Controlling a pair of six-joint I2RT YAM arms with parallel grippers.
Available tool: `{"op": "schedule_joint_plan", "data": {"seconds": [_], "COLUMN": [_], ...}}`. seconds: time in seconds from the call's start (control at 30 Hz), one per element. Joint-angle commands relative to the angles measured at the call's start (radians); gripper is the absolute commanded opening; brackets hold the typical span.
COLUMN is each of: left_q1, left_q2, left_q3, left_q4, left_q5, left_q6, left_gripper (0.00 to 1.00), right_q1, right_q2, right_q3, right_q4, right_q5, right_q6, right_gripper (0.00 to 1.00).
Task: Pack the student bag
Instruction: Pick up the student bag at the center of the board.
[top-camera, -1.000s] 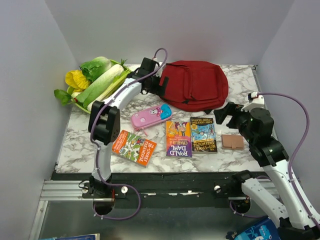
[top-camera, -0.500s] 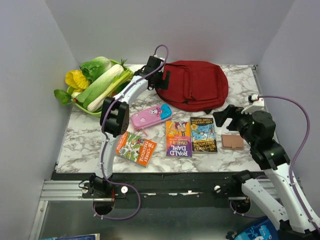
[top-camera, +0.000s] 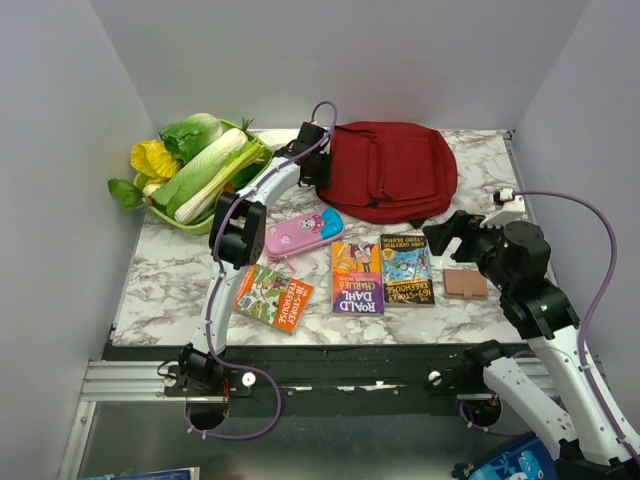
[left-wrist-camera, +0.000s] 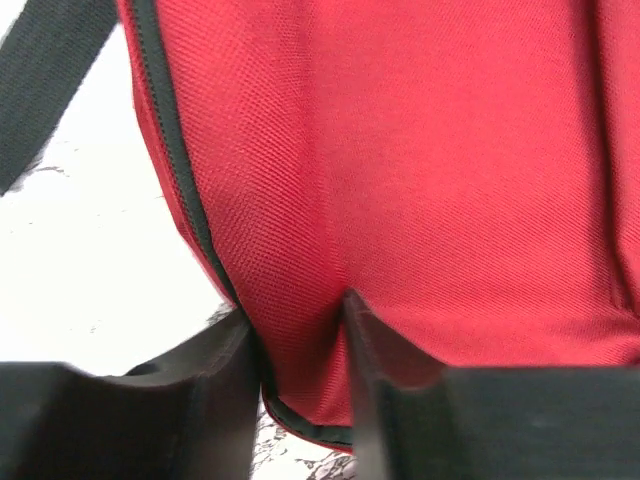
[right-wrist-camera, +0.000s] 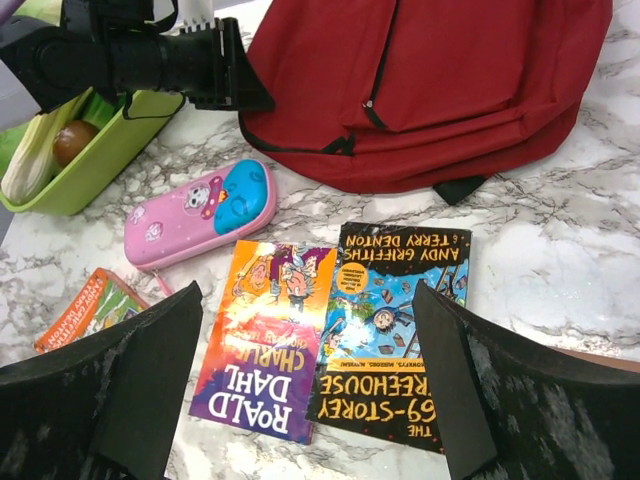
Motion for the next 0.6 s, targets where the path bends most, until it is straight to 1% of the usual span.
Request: {"op": "schedule_joint_plan", "data": {"seconds": [0.0,0.07,0.1,0.13,0.2,0.37,0.5,0.57], "left_q1": [0.003,0.003,0.005,0.006,0.006,0.005,-0.001,-0.007], "left_q2": [0.009,-0.024,-0.04,-0.057,-0.113,-0.251,-0.319,-0.362], "left_q3": [0.03,0.034,0.034,0.032,0.023,-0.029,-0.037,-0.063], "left_q4": [-0.002,-0.002,-0.002,-0.001,0.01,0.11,0.143,0.168], "left_q5": [0.09,0.105,0.133,0.147,0.17,0.257,0.312,0.341], "left_q6": [-0.018,-0.02,-0.026,-0.032,-0.043,-0.143,-0.192,-0.213], "left_gripper": [0.25,0.13,0.04,0.0,0.0,0.0,0.0,0.0], "right_q1": [0.0,0.0,0.0,0.001,0.0,0.0,0.0,0.0], "right_q2": [-0.004,0.004,0.007,0.012,0.013,0.05,0.105,0.122], "right_q3": [-0.017,-0.033,-0.036,-0.041,-0.059,-0.092,-0.125,-0.156], "right_q4": [-0.007,-0.019,-0.024,-0.027,-0.027,-0.025,-0.024,0.004], "right_q5": [-0.014,-0.014,0.01,0.011,0.014,0.032,0.051,0.05], "right_q6": [-0.003,0.009,0.012,0.02,0.028,0.041,0.067,0.081], "right_gripper": [0.92,0.91,0.89,0.89,0.87,0.85,0.84,0.84]}}
